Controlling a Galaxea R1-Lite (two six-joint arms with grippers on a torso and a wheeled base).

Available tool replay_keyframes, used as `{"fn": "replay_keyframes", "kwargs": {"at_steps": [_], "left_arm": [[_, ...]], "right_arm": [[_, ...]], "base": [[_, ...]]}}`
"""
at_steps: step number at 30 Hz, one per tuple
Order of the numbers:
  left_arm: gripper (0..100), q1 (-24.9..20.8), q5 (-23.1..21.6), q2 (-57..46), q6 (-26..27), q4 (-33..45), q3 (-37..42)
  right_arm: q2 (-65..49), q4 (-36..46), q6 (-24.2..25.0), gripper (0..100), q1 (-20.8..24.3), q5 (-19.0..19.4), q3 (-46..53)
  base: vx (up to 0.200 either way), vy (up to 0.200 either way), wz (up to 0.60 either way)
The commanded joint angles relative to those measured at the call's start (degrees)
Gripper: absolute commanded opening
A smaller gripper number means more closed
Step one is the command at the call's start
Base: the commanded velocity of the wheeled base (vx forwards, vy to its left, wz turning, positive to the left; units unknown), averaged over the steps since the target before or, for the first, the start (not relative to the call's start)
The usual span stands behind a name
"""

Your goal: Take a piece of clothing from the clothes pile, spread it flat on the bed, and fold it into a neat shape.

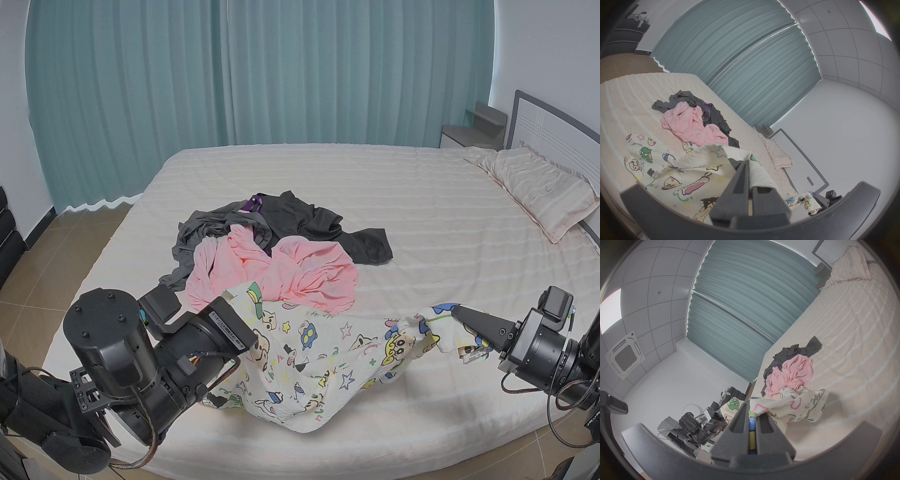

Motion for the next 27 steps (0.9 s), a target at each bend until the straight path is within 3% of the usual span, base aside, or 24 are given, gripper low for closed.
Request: {"fn": "replay_keyframes", "kwargs": {"at_steps": [1,27], "left_arm": [[0,0.27,0.01,-0.42,-0.03,-0.04,-0.15],[0,0.53,-0.08,-1.47,-0.03,-0.04,-0.24]], "right_arm": [[0.06,-0.02,0.0,0,-0.61,0.04,-0.03],[-1.0,-0.02,-0.26,0,-1.31,-0.04,-0.12]], "base": [[0.0,-0.2,0.0],[0.0,-0.2,0.0]]}}
